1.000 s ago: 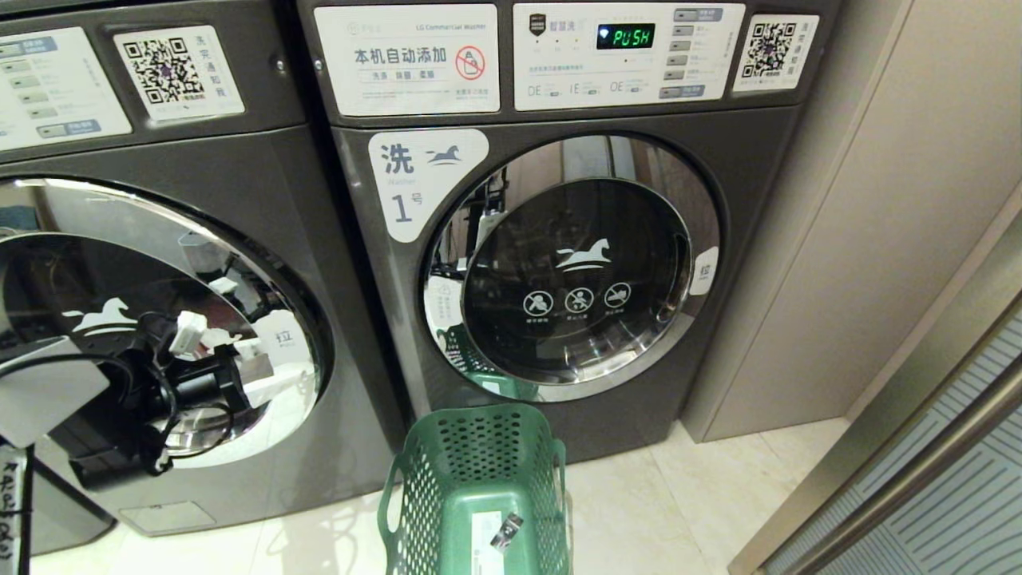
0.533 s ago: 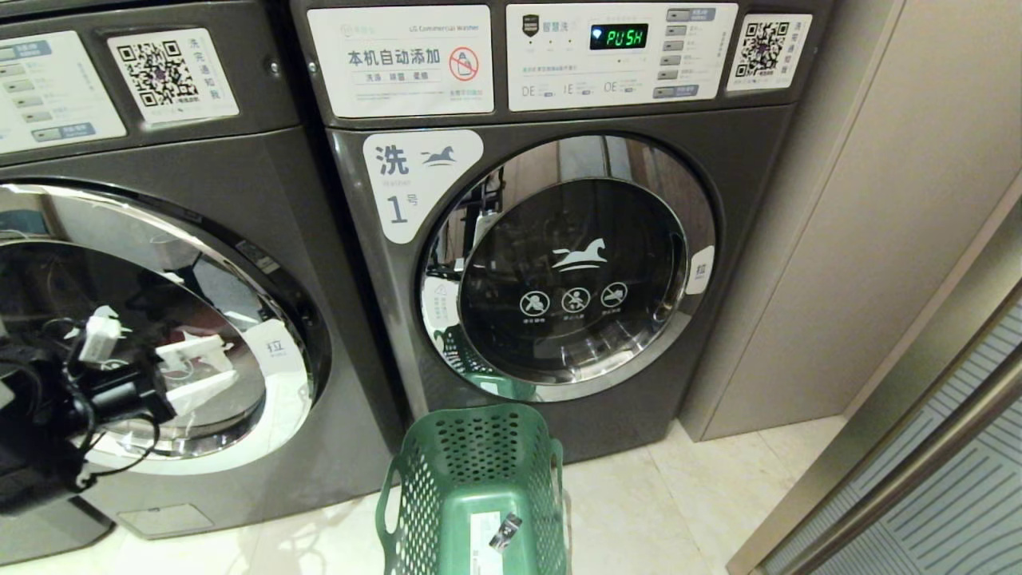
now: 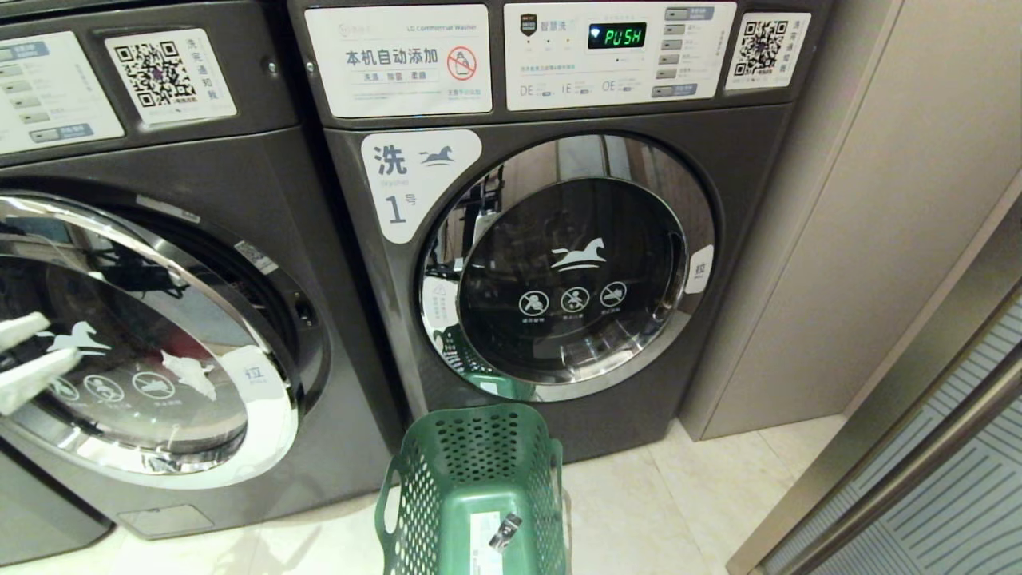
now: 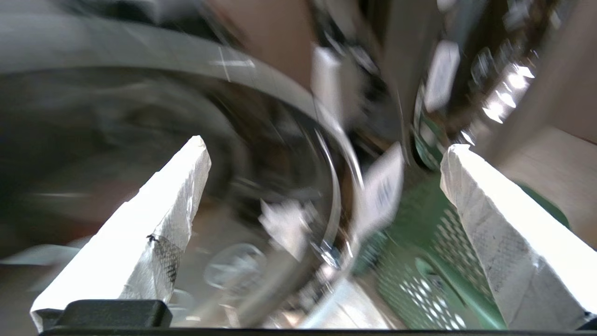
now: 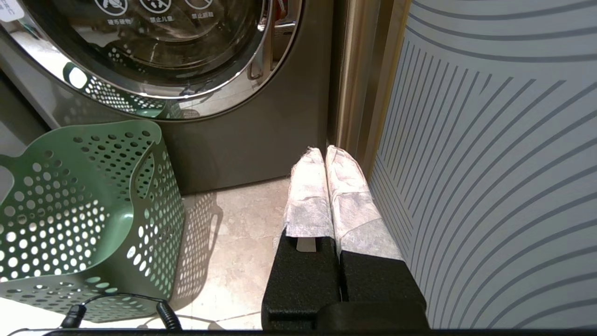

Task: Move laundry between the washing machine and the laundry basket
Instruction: Open the lid of the washing machine

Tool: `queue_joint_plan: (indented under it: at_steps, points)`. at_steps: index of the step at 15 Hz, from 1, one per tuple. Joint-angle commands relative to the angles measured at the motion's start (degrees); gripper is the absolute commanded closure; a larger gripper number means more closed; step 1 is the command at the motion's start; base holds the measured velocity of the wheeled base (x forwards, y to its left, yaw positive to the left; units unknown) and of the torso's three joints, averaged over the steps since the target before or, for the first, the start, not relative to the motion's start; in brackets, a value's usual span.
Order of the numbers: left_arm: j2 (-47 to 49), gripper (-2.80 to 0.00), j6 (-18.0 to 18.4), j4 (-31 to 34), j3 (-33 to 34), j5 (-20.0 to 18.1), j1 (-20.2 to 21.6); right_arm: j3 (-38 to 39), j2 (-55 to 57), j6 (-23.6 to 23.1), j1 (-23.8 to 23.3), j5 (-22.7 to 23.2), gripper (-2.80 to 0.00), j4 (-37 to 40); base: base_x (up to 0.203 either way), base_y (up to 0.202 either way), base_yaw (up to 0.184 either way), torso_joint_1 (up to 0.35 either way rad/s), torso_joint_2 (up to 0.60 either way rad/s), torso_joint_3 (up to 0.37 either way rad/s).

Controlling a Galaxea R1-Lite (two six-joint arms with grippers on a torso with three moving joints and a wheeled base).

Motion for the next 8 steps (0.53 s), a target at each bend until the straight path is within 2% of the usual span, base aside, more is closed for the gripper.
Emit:
queue_joint_plan:
  at_steps: [1,2,3,5,6,7,8]
  points:
    - [-16.4,-2.8,-4.7,-0.4,2.0,0.0,4.2,0.0,0.1,0.1,0.0,0.0,0.0,0.0,0.0,0.0,0.0,0.0,0.0,0.0]
    - [-24.1,-2.8,-11.1,-0.3,1.5,0.9,6.9,0.0,0.1,0.0,0.0,0.0,0.0,0.0,0.0,0.0,0.0,0.0,0.0,0.0]
    - [-31.0,-2.8,-19.2,-0.2,-0.2,1.9,9.2,0.0,0.1,0.1,0.0,0.0,0.0,0.0,0.0,0.0,0.0,0.0,0.0,0.0]
    - [-42.7,-2.8,-37.9,2.1,-9.3,3.6,13.3,0.0,0.1,0.0,0.0,0.0,0.0,0.0,0.0,0.0,0.0,0.0,0.0,0.0]
    - [-45.8,-2.8,-43.4,6.1,-16.0,4.1,14.6,0.0,0.1,0.0,0.0,0.0,0.0,0.0,0.0,0.0,0.0,0.0,0.0,0.0]
    - [-47.8,-2.8,-46.8,14.1,-21.5,4.4,15.6,0.0,0.1,0.1,0.0,0.0,0.0,0.0,0.0,0.0,0.0,0.0,0.0,0.0]
    - [-49.5,-2.8,-48.9,26.6,-25.7,4.6,16.2,0.0,0.1,0.0,0.0,0.0,0.0,0.0,0.0,0.0,0.0,0.0,0.0,0.0]
